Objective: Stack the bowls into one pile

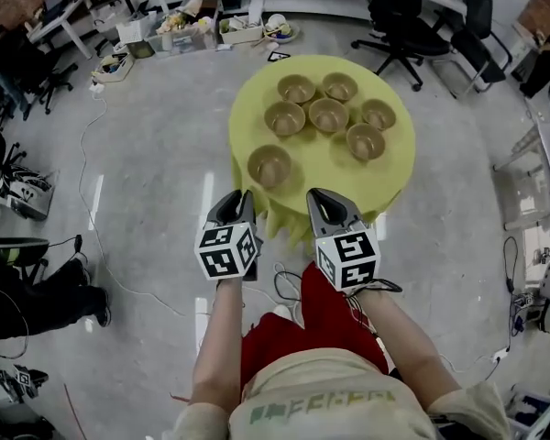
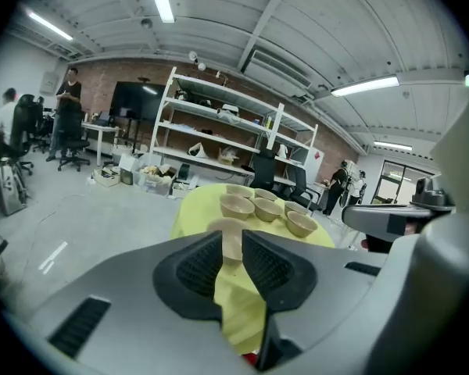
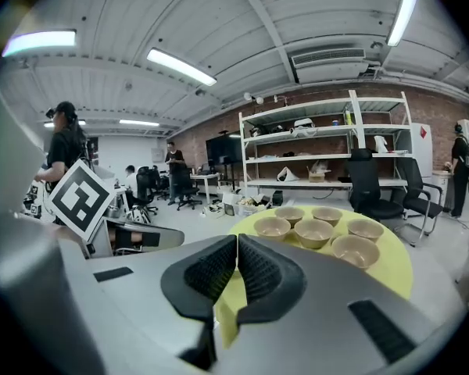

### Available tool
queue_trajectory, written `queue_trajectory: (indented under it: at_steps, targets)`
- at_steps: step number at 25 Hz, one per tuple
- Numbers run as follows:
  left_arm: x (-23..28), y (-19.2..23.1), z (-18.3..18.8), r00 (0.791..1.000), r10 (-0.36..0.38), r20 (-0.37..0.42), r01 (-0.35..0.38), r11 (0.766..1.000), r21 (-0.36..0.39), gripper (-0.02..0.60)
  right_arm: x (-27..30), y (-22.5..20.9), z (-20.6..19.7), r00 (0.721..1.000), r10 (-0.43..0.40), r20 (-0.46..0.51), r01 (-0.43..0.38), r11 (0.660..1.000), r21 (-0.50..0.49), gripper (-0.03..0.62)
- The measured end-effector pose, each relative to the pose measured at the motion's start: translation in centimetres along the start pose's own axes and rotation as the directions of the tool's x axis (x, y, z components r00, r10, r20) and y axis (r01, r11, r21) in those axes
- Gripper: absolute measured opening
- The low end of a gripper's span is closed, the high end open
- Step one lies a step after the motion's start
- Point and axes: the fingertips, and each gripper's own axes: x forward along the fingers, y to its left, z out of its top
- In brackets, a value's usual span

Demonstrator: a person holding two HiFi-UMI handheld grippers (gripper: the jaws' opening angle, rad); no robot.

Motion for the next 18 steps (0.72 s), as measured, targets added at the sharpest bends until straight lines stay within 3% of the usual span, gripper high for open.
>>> queue_trajectory:
  at_steps: [8,18]
  targets:
    - [5.5,1.7,-1.0,0.996,0.066,-0.063,-0.071,0.995,-0.072,0.098,5.5,-3.6,-0.8,0.996,0.068,-0.054,-0.068,0.998,0.003,0.037]
    - [10.9,2.7,-1.4,0.985,0.089,-0.149,-0.113,0.981,-0.158,0.127,10.1,-6.9,-1.9,0.984,0.119,-0.135,-0.115,0.993,0.031,0.037]
